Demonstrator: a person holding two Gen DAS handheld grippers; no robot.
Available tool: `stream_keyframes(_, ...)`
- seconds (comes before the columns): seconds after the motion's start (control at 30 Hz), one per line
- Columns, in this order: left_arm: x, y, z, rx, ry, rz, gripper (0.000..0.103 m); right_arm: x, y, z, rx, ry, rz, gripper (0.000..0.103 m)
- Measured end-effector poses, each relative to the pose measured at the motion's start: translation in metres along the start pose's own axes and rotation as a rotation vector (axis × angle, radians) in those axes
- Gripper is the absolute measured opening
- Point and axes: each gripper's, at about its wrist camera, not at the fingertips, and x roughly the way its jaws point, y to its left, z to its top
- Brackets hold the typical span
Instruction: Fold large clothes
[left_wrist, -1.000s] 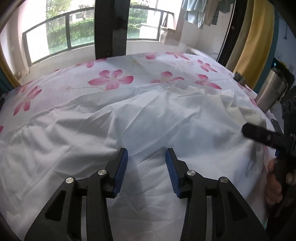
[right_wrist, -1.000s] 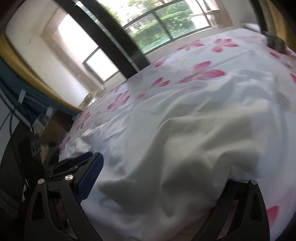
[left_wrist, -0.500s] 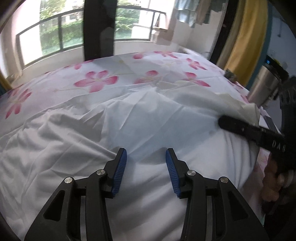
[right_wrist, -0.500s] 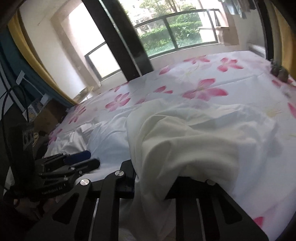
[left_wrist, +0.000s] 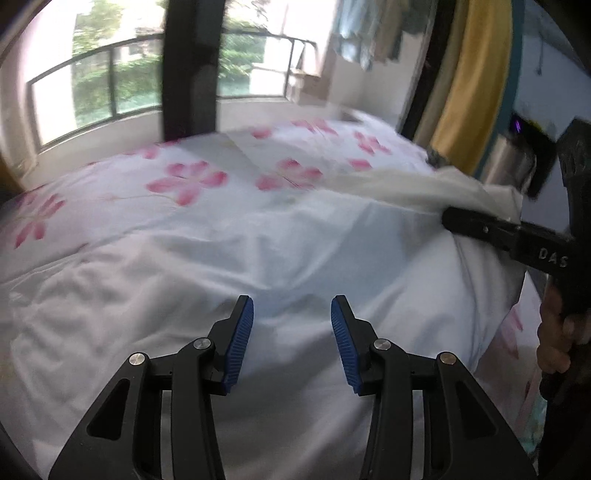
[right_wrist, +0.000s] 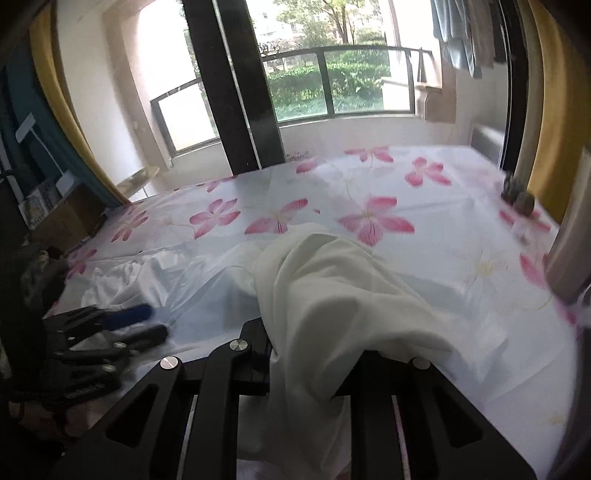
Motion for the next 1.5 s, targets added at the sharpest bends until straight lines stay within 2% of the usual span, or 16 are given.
stream_keyframes(0.2, -0.048, 0.056, -0.013, -0.111, -0.088, 0.097, 0.046, -0.006, 0.039, 0.016, -0.112, -0.013, -0.052, 0.017)
stream_keyframes(0.4, -0.076, 0.104, -0.031, -0.158, -0.107, 0.209, 0.046, -0.006, 0.081, 0.024, -0.209, -0.021, -0.084, 0.017)
stream_keyframes(0.5, -0.084, 0.121, -0.038, -0.176, -0.113, 0.234, 0.046, -0.004, 0.101, 0.025, -0.248, -0.016, -0.085, 0.017)
stream_keyframes(0.83, -0.108, 0.155, -0.054, -0.228, -0.137, 0.271, 0.046, 0.012, 0.157, 0.025, -0.339, 0.005, -0.061, 0.018)
stream_keyframes(1.17, -0.123, 0.176, -0.064, -0.27, -0.151, 0.301, 0.046, 0.03, 0.214, 0.018, -0.426, 0.03, 0.029, 0.018)
stream_keyframes(1.4, -0.132, 0.188, -0.073, -0.293, -0.148, 0.326, 0.046, 0.056, 0.255, -0.003, -0.492, 0.104, 0.106, 0.018)
stream_keyframes(1.5, -0.135, 0.193, -0.076, -0.303, -0.144, 0.341, 0.046, 0.068, 0.268, -0.012, -0.5, 0.146, 0.127, 0.023)
